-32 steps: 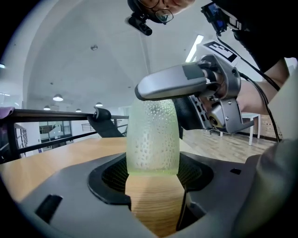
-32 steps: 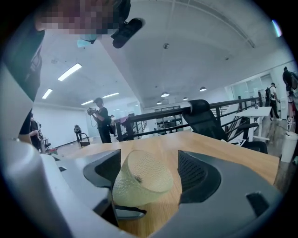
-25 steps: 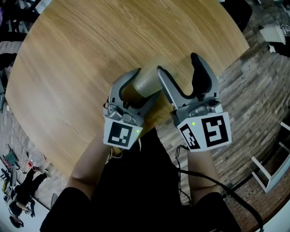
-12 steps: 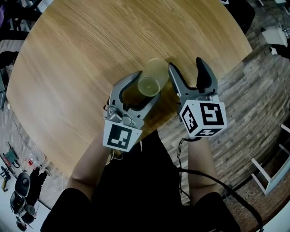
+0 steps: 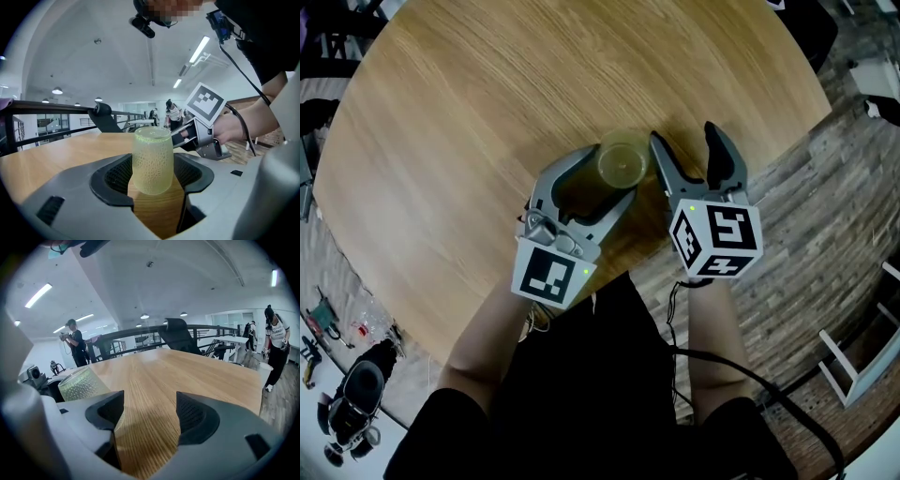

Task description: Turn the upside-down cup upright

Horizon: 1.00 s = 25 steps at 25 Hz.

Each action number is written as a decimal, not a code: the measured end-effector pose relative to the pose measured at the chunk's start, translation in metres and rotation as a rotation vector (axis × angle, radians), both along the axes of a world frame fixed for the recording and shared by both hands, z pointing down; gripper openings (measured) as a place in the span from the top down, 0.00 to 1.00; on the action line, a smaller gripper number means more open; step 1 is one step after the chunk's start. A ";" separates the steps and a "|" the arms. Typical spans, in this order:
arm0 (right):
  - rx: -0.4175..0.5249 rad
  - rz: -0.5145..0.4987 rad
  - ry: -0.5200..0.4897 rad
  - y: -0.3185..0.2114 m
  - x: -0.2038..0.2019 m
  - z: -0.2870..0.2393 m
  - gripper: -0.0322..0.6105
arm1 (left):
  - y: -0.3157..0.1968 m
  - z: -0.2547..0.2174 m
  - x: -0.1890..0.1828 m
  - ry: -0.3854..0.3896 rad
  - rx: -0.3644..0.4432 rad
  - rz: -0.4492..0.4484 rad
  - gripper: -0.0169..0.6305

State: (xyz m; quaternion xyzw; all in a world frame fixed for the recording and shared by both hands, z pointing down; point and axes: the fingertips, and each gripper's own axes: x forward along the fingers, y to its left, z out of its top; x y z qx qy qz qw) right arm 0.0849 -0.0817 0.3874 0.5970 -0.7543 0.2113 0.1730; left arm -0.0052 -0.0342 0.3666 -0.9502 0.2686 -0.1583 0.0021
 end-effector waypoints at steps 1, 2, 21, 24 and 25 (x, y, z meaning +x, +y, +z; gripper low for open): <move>-0.003 -0.001 -0.001 0.000 -0.001 0.001 0.41 | 0.001 0.002 0.000 -0.008 -0.012 0.002 0.54; -0.007 -0.001 -0.001 0.001 -0.001 0.003 0.41 | 0.001 0.003 0.000 -0.015 -0.018 0.004 0.54; 0.122 -0.045 -0.048 0.036 -0.034 -0.088 0.44 | 0.022 -0.079 -0.049 0.100 0.042 -0.174 0.82; 0.177 -0.012 -0.034 0.054 -0.046 -0.122 0.81 | 0.027 -0.112 -0.058 0.146 0.059 -0.230 0.96; 0.192 -0.009 -0.034 0.060 -0.051 -0.133 0.86 | 0.030 -0.122 -0.059 0.153 0.056 -0.234 0.96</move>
